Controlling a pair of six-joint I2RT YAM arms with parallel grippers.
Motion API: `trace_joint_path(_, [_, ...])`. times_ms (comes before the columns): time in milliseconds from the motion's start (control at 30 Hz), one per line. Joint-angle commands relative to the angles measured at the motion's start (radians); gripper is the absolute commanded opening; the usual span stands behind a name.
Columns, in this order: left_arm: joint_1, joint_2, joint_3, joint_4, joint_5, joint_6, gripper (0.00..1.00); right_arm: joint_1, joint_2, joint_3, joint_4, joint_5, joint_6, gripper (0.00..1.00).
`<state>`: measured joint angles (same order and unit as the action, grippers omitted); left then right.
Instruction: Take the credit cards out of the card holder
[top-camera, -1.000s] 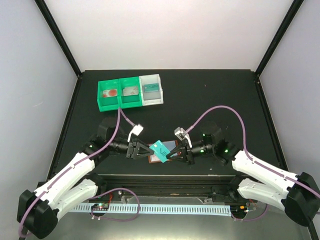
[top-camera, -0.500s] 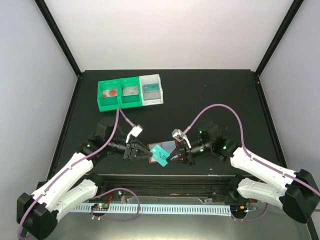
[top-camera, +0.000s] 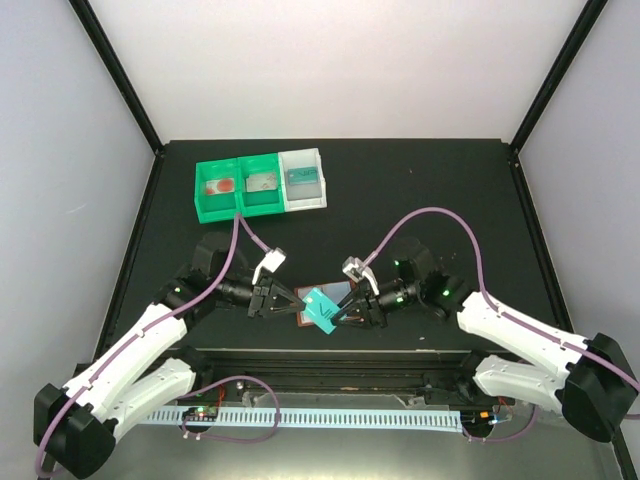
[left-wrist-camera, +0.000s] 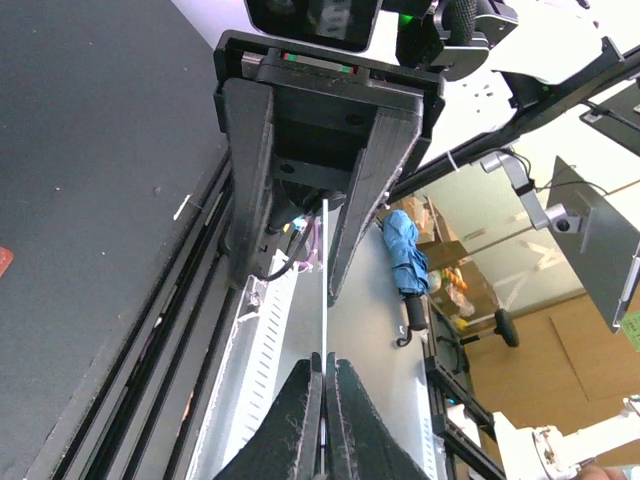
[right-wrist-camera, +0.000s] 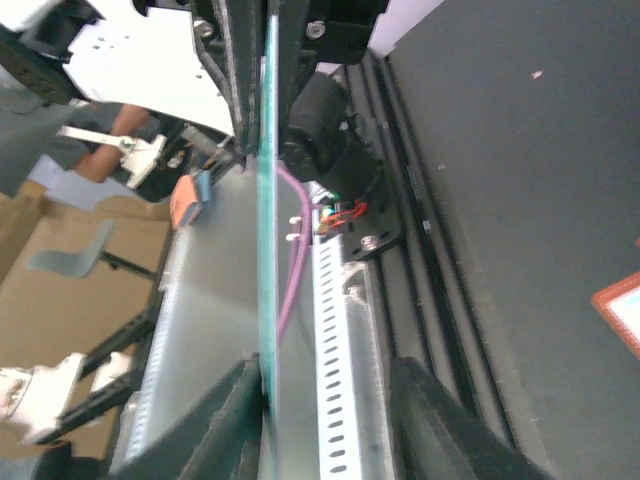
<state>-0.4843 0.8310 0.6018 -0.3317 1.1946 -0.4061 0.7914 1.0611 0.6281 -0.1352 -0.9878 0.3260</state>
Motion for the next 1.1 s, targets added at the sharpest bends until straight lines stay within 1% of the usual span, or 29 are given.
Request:
trace_joint_path(0, [0.006, 0.005, 0.052, 0.011, -0.041, -0.006, 0.02, 0.003, -0.025, 0.034, -0.023, 0.136, 0.019, 0.43])
trace_joint_path(67, [0.006, 0.012, 0.052, 0.021, -0.077, -0.025, 0.02, 0.002, -0.052, 0.028, -0.022, 0.182, 0.026, 0.58])
trace_joint_path(133, [0.006, 0.024, 0.049, 0.062, -0.109, -0.074, 0.01, 0.003, -0.08, 0.017, -0.012, 0.241, 0.035, 0.75])
trace_joint_path(167, [0.006, 0.029, 0.051, 0.074, -0.122, -0.09, 0.02, 0.002, -0.092, 0.01, -0.005, 0.273, 0.043, 0.88])
trace_joint_path(200, [0.006, 0.032, 0.061, 0.07, -0.146, -0.094, 0.02, 0.003, -0.105, 0.004, 0.002, 0.301, 0.05, 0.98])
trace_joint_path(300, [0.007, 0.04, 0.096, 0.036, -0.245, -0.078, 0.02, 0.003, -0.139, -0.011, 0.005, 0.369, 0.061, 1.0])
trace_joint_path(400, [0.006, 0.062, 0.129, 0.019, -0.331, -0.075, 0.02, 0.003, -0.155, 0.008, -0.052, 0.424, 0.054, 1.0])
trace_joint_path(433, [0.007, 0.074, 0.135, 0.03, -0.372, -0.088, 0.01, 0.002, -0.157, 0.022, -0.08, 0.455, 0.046, 1.0])
trace_joint_path(533, [0.01, 0.121, 0.139, 0.078, -0.554, -0.172, 0.02, 0.003, -0.172, 0.045, -0.133, 0.53, 0.032, 1.0])
trace_joint_path(633, [0.027, 0.228, 0.187, 0.124, -0.583, -0.195, 0.01, 0.003, -0.201, 0.032, -0.136, 0.593, 0.032, 1.0])
trace_joint_path(767, [0.043, 0.384, 0.316, 0.068, -0.633, -0.167, 0.02, 0.003, -0.262, -0.005, -0.121, 0.674, 0.072, 1.0])
trace_joint_path(933, [0.058, 0.49, 0.418, 0.093, -0.762, -0.148, 0.02, 0.003, -0.315, -0.019, -0.115, 0.736, 0.104, 1.0])
trace_joint_path(1067, [0.081, 0.542, 0.475, 0.12, -0.877, -0.152, 0.02, 0.003, -0.374, -0.028, -0.121, 0.794, 0.151, 1.0])
